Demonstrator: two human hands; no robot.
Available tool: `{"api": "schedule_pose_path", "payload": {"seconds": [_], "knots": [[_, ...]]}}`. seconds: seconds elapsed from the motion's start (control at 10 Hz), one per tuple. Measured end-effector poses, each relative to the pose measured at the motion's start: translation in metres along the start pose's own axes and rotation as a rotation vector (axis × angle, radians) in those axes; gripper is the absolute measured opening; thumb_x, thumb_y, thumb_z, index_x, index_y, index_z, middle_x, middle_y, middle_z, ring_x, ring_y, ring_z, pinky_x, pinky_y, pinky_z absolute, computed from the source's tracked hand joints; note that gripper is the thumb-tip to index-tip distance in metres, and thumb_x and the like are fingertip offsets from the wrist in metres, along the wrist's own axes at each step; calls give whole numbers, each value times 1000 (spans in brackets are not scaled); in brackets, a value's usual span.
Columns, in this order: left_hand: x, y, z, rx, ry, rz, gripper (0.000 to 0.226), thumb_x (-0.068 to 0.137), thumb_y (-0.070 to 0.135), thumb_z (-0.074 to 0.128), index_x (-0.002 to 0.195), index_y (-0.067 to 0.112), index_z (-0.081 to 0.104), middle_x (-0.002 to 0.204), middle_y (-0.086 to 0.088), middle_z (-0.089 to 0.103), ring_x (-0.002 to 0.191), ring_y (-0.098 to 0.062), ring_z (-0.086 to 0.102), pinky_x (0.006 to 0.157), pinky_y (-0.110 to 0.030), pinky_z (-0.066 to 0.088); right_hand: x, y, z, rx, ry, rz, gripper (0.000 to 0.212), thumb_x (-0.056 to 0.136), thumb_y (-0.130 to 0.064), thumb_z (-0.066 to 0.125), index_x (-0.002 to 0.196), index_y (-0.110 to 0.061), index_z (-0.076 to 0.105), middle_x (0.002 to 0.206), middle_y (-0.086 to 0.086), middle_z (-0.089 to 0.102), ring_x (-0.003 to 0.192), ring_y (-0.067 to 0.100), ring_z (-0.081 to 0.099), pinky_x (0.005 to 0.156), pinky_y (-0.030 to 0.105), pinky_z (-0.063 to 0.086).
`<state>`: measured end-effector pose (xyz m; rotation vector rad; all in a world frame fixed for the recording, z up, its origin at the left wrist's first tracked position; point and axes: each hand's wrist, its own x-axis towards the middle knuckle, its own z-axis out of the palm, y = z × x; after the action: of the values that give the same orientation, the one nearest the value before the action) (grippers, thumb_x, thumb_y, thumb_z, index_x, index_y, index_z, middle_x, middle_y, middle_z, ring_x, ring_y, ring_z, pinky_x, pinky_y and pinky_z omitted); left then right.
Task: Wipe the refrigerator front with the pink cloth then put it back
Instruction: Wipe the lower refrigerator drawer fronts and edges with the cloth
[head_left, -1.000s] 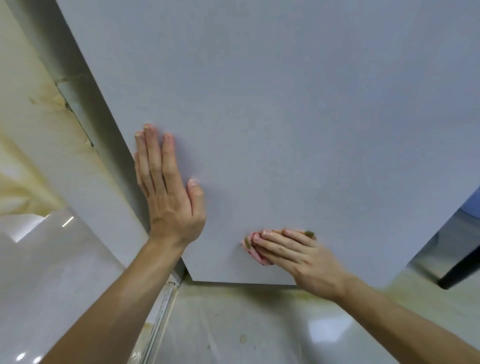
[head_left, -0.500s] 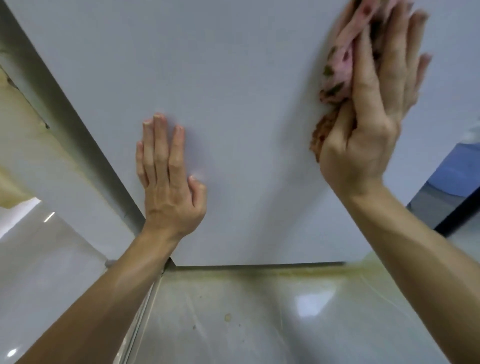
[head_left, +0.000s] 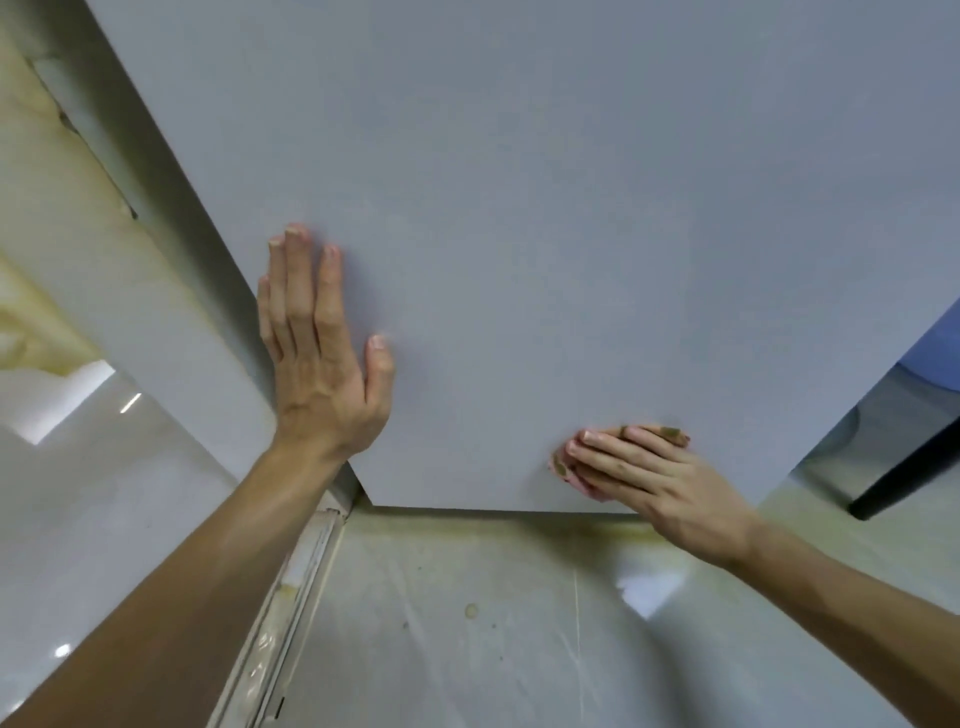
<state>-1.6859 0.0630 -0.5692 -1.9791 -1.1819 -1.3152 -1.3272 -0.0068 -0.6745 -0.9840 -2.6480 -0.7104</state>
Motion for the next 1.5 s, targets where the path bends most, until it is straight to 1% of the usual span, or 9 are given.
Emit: {"api": "schedule_pose_path", "payload": {"seconds": [0.4, 0.6, 0.8, 0.9, 1.0, 1.1, 1.2, 1.3, 1.5], "knots": [[-22, -65, -44, 47, -14, -143, 66, 99, 17, 45, 154, -14, 26, 162, -37, 23, 154, -48, 17, 129, -57, 10, 224, -70, -32, -32, 651, 102, 49, 108, 3, 33, 148, -9, 58, 159, 6, 45, 149, 22, 43, 123, 42, 36], [-23, -89, -44, 0, -34, -194, 65, 97, 10, 46, 152, -18, 27, 161, -40, 24, 153, -52, 21, 127, -61, 19, 239, -122, 36, -153, 367, -13, 56, 111, 1, 7, 163, -2, 27, 166, 6, 32, 158, 19, 16, 131, 35, 4], [-24, -88, -31, -49, -37, -209, 64, 97, 10, 44, 150, -21, 29, 159, -45, 24, 152, -57, 21, 127, -62, 18, 171, -136, 133, 200, -67, -150, 55, 114, -17, 8, 165, -35, 18, 170, -10, 30, 158, 11, 25, 130, 34, 18], [-25, -85, -26, -27, -24, -226, 64, 99, 14, 42, 151, -20, 29, 159, -45, 23, 152, -57, 20, 126, -63, 19, 142, -128, 147, 0, -77, -397, 63, 102, 6, 1, 163, -6, -9, 173, -6, 12, 158, 9, 11, 128, 30, 10], [-25, -74, -28, -29, -33, -242, 65, 98, 10, 47, 152, -19, 26, 161, -43, 21, 154, -55, 19, 126, -63, 18, 91, -103, 143, 274, -219, -205, 66, 110, -20, 17, 163, -38, -18, 169, -24, -17, 155, -6, -14, 125, 15, -7], [-33, -65, -26, -18, -63, -220, 68, 97, 9, 50, 155, -16, 24, 163, -40, 20, 155, -51, 17, 128, -60, 15, 59, -82, 124, 242, -223, -107, 57, 113, -25, 9, 165, -42, -7, 170, -26, -14, 156, -5, -10, 124, 17, -2], [-41, -45, -21, -40, -114, -157, 70, 96, 9, 52, 155, -15, 23, 163, -39, 20, 156, -47, 15, 130, -53, 10, 61, -65, 88, 148, -120, -135, 64, 106, -16, 41, 166, -27, 21, 172, -14, 20, 159, 10, 19, 129, 29, 8], [-43, -30, -16, -67, -126, -128, 74, 94, 9, 53, 155, -16, 20, 163, -39, 19, 158, -39, 9, 130, -57, 9, 108, -43, 16, 32, 88, -159, 51, 113, -5, 16, 160, -4, 36, 168, 7, 31, 158, 22, 26, 132, 37, 10], [-38, -27, -7, -75, -63, -127, 72, 97, 16, 47, 152, -21, 20, 160, -39, 15, 155, -34, 5, 126, -67, 12, 156, -42, -29, -125, 474, 129, 54, 106, 7, 28, 154, -6, 50, 162, 7, 44, 153, 24, 38, 129, 39, 19]]}}
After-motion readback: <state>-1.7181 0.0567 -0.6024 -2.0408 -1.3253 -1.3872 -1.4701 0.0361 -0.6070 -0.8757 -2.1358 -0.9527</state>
